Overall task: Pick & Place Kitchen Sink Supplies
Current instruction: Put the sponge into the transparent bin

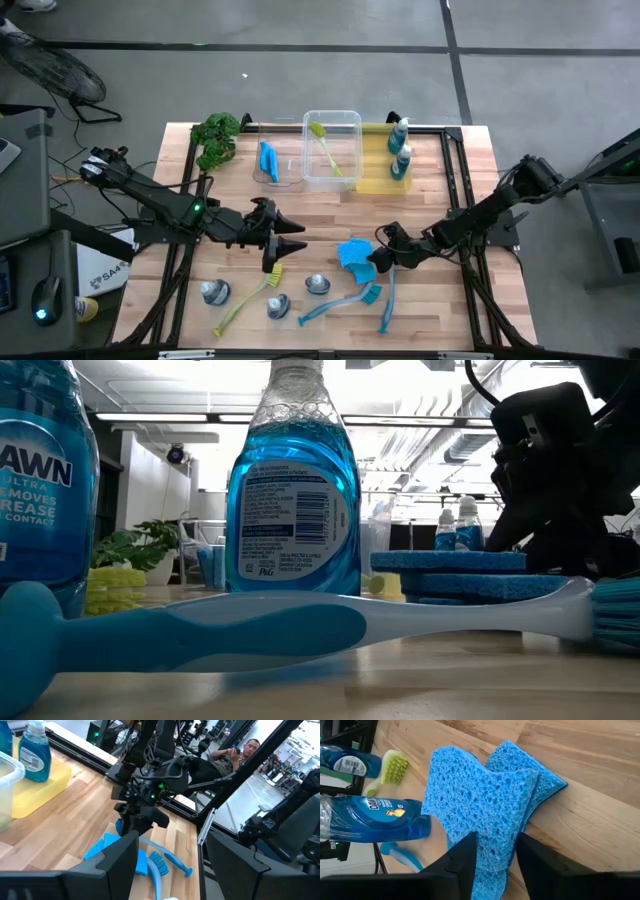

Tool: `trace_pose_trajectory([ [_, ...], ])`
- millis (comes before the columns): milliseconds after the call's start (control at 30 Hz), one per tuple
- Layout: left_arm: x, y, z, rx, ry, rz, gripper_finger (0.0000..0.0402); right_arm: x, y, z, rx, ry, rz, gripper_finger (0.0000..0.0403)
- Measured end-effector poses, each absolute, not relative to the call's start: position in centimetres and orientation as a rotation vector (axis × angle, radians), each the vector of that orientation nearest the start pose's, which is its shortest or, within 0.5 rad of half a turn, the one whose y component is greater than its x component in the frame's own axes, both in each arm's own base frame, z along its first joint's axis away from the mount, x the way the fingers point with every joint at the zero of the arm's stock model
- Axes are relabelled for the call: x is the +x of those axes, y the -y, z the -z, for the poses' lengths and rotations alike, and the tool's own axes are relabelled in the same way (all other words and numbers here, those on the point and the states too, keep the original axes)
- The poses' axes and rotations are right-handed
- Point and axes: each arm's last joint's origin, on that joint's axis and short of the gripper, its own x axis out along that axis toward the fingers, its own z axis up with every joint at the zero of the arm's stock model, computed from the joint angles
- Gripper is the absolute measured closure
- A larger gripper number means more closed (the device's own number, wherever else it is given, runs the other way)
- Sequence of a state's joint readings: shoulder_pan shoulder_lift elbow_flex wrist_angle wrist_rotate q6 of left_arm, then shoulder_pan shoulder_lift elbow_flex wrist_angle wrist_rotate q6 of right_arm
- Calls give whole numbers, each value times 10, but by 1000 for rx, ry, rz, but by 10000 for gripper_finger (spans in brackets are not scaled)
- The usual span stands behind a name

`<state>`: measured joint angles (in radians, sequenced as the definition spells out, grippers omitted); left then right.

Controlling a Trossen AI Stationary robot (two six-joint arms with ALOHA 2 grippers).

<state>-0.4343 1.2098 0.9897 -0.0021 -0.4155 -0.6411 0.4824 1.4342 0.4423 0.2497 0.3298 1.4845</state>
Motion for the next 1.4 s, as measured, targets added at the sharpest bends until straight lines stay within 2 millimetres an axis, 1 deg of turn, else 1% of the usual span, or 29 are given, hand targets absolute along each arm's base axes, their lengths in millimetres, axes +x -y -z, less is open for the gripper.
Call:
trace_pose_trajectory([
  [333,251,103,-335,-545,-204,-40,170,216,-103,-129,1146,-630,366,359],
  [500,251,103,-335,-541,-204,-40,170,216,-104,-130,1168,-650,350,393],
  [633,251,103,-335,-540,-204,-40,170,216,-104,-130,1182,-662,341,396],
  [733,251,103,-335,-541,-204,-39,170,216,-104,-134,1190,-647,333,395],
  [900,251,103,-335,-542,-205,-35,170,213,-100,-153,1170,-545,301,399],
  [1167,251,103,-335,-569,-195,-45,170,199,-90,-189,1123,-364,281,400],
  [1400,251,100,-336,-561,-160,-130,170,186,-79,-217,980,-201,270,402],
])
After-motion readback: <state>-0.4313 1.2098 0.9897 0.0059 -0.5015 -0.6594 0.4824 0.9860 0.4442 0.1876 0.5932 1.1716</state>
